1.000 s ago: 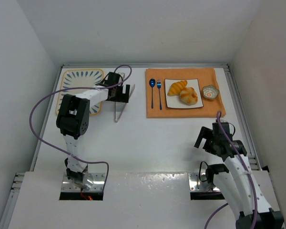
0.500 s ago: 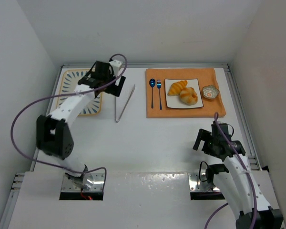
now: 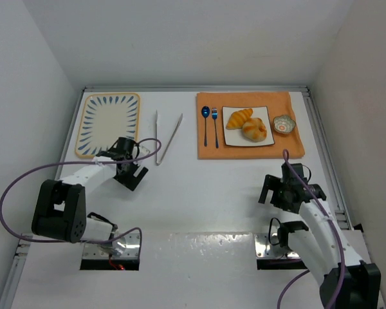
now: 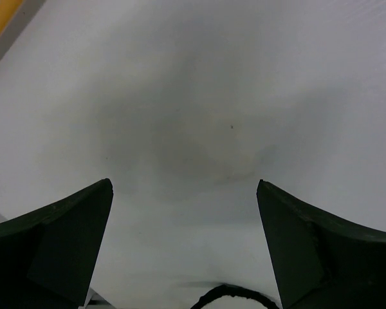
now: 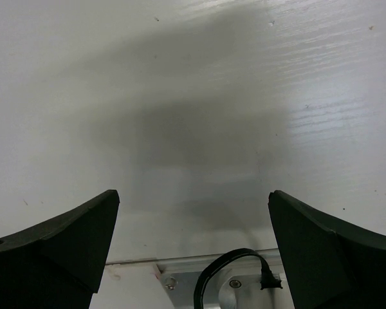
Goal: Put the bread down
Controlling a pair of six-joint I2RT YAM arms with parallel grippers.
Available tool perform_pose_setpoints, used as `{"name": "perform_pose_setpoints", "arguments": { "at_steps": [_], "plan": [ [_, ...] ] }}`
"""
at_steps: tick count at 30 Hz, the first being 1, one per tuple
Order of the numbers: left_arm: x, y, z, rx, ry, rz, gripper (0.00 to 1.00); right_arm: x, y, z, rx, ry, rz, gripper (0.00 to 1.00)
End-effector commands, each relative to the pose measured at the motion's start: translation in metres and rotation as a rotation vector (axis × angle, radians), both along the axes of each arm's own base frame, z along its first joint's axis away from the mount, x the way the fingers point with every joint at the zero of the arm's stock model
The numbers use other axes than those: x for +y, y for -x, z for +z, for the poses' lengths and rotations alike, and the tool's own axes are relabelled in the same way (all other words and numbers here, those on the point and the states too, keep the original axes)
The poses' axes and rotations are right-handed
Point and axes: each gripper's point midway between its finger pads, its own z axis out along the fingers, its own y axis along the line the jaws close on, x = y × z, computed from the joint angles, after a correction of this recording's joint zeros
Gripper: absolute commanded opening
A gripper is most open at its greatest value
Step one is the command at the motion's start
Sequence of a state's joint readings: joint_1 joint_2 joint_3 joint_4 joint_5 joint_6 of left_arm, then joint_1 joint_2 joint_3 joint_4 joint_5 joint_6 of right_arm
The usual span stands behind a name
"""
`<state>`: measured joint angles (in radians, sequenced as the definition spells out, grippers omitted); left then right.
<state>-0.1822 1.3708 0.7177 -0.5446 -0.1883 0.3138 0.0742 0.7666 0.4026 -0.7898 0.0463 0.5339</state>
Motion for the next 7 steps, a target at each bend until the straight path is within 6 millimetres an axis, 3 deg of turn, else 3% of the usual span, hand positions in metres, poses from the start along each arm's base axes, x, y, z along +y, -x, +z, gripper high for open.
{"name": "perform_pose_setpoints", "arguments": {
  "at_steps": [1, 7],
  "plan": [
    [-0.0186, -0.0213, 0.0189, -0.125, 0.098, -0.045, 1.0, 0.005, -0.0171, 0.0129, -0.051, -0.02, 0.017, 0.99],
    [-0.0277, -0.0232, 0.0209, -0.131, 0.153, -0.03, 1.0, 0.0081, -0.0141, 0.0109, -0.064, -0.05, -0.02, 0.99]
  ]
}}
